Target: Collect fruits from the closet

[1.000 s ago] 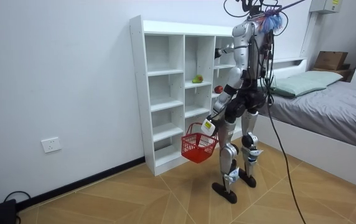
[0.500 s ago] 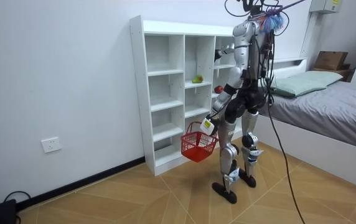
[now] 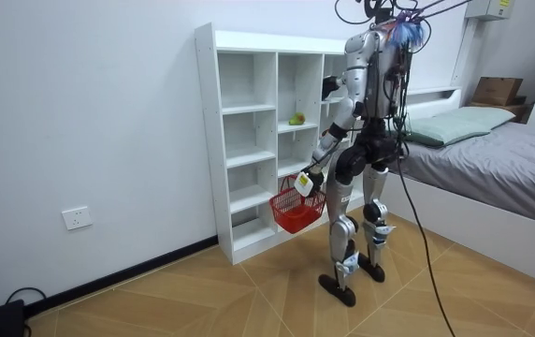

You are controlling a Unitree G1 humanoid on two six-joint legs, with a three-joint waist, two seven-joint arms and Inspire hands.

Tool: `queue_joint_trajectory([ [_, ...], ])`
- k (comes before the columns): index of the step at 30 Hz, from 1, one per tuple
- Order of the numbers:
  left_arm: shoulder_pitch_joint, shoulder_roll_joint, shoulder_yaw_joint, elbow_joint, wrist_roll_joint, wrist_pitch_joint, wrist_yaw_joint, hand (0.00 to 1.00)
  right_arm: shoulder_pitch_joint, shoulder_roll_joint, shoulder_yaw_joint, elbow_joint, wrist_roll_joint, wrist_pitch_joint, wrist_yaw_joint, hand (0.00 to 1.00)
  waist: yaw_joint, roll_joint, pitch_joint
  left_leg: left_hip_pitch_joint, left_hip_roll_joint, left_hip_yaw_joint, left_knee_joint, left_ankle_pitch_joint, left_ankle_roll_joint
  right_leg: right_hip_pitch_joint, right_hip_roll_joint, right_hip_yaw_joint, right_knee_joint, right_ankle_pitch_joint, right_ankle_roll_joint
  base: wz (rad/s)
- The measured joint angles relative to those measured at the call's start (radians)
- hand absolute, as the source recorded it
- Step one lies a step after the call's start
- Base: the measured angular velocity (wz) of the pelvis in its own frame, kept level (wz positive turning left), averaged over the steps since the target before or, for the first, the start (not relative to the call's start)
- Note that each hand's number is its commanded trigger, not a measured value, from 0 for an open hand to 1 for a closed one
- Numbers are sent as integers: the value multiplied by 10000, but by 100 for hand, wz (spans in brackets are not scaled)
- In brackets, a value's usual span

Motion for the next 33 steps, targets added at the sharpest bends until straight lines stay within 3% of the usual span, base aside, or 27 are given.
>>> queue_joint_trajectory([
  [4,34,-11,-12,45,-118,0,196,100,798,211,-260,-778,215,-73,32,100,-240,133,-69,-4,7,18,-47,-1,2,-60,2,17,54,4,-3,0],
  [6,89,-38,-13,44,-160,-54,277,100,1344,335,-462,-1068,592,-350,138,100,-304,179,-107,7,7,18,-41,-2,2,-42,-5,10,75,6,-2,0],
  [9,184,-40,-15,42,-157,-148,347,100,1892,393,-440,-1559,838,-830,342,100,-576,250,-96,-2,11,51,-7,0,3,-54,-17,28,145,6,-2,-2],
  [14,197,-43,-10,15,-153,-276,448,100,3263,700,-327,-2661,898,-868,1041,100,-764,367,-78,4,21,301,4,-1,13,-142,19,432,149,32,20,-14],
  [17,214,-42,-9,3,-160,-334,445,100,3439,704,-328,-2846,890,-868,1284,100,-782,480,-82,-12,21,513,-16,11,38,-280,25,610,152,97,44,-20],
  [24,112,-65,-40,-9,-299,-580,505,100,3772,793,-279,-3464,902,-938,1491,100,-802,467,-76,-41,50,738,-17,0,57,-398,47,800,138,133,33,-8],
  [33,-315,-148,-450,0,-265,-641,546,100,3771,1604,218,-3865,892,-940,2350,100,-787,536,-25,-287,62,763,-7,-10,70,-710,71,873,173,168,25,-2],
])
